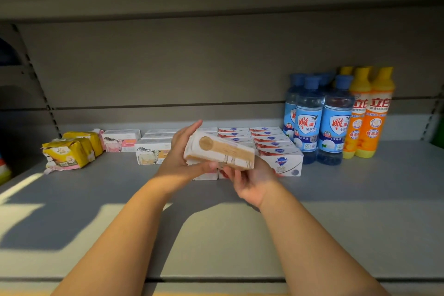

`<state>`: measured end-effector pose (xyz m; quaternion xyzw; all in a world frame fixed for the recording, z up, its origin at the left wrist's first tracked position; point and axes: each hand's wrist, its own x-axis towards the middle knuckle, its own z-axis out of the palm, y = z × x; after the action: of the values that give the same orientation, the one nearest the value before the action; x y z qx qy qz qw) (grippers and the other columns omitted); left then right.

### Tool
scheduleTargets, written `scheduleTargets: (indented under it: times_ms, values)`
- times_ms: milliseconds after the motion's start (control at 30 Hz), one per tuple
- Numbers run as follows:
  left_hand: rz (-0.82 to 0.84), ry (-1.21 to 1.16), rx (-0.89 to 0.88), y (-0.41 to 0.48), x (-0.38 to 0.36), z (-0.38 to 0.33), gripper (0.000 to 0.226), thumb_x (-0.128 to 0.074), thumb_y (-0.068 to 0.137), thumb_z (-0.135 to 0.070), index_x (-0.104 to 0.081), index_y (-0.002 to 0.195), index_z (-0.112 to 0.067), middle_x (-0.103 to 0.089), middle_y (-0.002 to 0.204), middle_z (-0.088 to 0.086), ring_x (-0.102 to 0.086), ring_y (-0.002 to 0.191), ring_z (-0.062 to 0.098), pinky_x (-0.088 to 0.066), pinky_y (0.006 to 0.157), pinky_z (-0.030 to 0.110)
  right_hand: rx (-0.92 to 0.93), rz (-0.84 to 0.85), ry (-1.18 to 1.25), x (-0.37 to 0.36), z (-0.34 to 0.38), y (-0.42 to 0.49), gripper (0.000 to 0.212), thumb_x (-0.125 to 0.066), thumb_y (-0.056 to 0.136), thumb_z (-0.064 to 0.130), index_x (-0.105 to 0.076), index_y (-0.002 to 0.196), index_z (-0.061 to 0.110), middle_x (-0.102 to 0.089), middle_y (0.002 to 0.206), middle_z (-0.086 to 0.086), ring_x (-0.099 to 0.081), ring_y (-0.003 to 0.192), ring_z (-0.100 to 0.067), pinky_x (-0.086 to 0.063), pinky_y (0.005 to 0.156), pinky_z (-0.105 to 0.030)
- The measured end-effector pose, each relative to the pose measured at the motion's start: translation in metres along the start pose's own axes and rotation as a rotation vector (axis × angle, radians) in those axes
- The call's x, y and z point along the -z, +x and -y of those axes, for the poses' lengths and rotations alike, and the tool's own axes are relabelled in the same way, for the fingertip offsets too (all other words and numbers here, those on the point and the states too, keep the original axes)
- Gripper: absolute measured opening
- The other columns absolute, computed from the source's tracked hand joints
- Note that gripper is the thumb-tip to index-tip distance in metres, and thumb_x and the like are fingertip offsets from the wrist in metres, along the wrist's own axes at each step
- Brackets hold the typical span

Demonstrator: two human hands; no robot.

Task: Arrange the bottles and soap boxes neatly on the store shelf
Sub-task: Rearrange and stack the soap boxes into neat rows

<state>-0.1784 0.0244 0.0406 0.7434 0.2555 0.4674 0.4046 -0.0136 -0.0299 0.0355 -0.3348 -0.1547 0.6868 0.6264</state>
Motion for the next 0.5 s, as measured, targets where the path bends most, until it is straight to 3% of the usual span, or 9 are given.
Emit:
scheduleTargets:
  times_ms: [100,167,233,300,367,433,500]
  values:
    - [-0.052,-0.071,-0.051,-0.002,-0.005,-0.001,0.062,-0.086,0.055,-0.023,-0.060,0.111,-0.026,-0.057,0.120,-0.017,-0.059,0.103,-0.004,-0.052,0.073,0.014,0.003,-0.002,-0.021,-0.002,-0.002,0.002,0.029,-0.047,0.096,0.025,-0.069,0.094,0.006,-0.069,0.085,-0.012,-0.059,0.039,-0.013,-0.044,0.030,-0.017]
    - [-0.106,-0.143,0.007,-0.001,-0.011,0.003,0.040,-0.081,0.063,-0.017,-0.063,0.097,-0.024,-0.072,0.092,-0.014,-0.068,0.082,0.000,-0.051,0.060,0.012,0.090,-0.027,-0.102,-0.004,-0.003,0.005,0.038,-0.048,0.094,0.039,-0.071,0.088,0.010,-0.070,0.077,-0.009,-0.058,0.040,-0.013,-0.044,0.031,-0.018]
    - [-0.208,-0.139,0.093,0.002,-0.017,0.007,0.031,-0.080,0.067,-0.019,-0.062,0.092,-0.028,-0.073,0.081,-0.016,-0.069,0.074,0.000,-0.050,0.058,0.011,0.190,-0.066,-0.209,-0.007,-0.006,0.008,0.049,-0.044,0.091,0.054,-0.070,0.079,0.014,-0.068,0.063,-0.007,-0.056,0.037,-0.014,-0.043,0.033,-0.018]
    - [-0.255,-0.213,0.196,0.007,-0.017,0.010,0.036,-0.081,0.066,-0.032,-0.062,0.097,-0.026,-0.074,0.082,-0.011,-0.070,0.075,0.007,-0.053,0.063,0.020,0.271,-0.067,-0.311,-0.011,-0.008,0.009,0.050,-0.039,0.092,0.058,-0.066,0.082,0.017,-0.067,0.057,-0.003,-0.058,0.038,-0.013,-0.044,0.036,-0.018]
    - [-0.211,-0.387,0.308,0.010,-0.015,0.010,0.043,-0.069,0.078,-0.042,-0.061,0.110,-0.014,-0.074,0.090,0.005,-0.071,0.074,0.022,-0.055,0.067,0.032,0.329,-0.037,-0.419,-0.015,-0.010,0.010,0.045,-0.036,0.094,0.053,-0.062,0.087,0.017,-0.065,0.053,-0.001,-0.058,0.039,-0.012,-0.046,0.039,-0.020]
    - [-0.147,-0.553,0.446,0.012,-0.009,0.009,0.044,-0.050,0.092,-0.045,-0.061,0.109,-0.007,-0.072,0.084,0.015,-0.070,0.064,0.027,-0.055,0.057,0.029,0.406,-0.003,-0.537,-0.014,-0.013,0.009,0.035,-0.039,0.096,0.044,-0.059,0.092,0.015,-0.062,0.050,0.002,-0.056,0.040,-0.010,-0.047,0.040,-0.021]
    - [-0.096,-0.685,0.611,0.012,-0.004,0.009,0.045,-0.043,0.094,-0.048,-0.064,0.100,-0.010,-0.070,0.075,0.013,-0.066,0.053,0.023,-0.052,0.047,0.023,0.552,0.051,-0.663,-0.010,-0.018,0.007,0.024,-0.049,0.094,0.037,-0.060,0.101,0.016,-0.065,0.057,0.007,-0.060,0.048,-0.007,-0.049,0.044,-0.022]
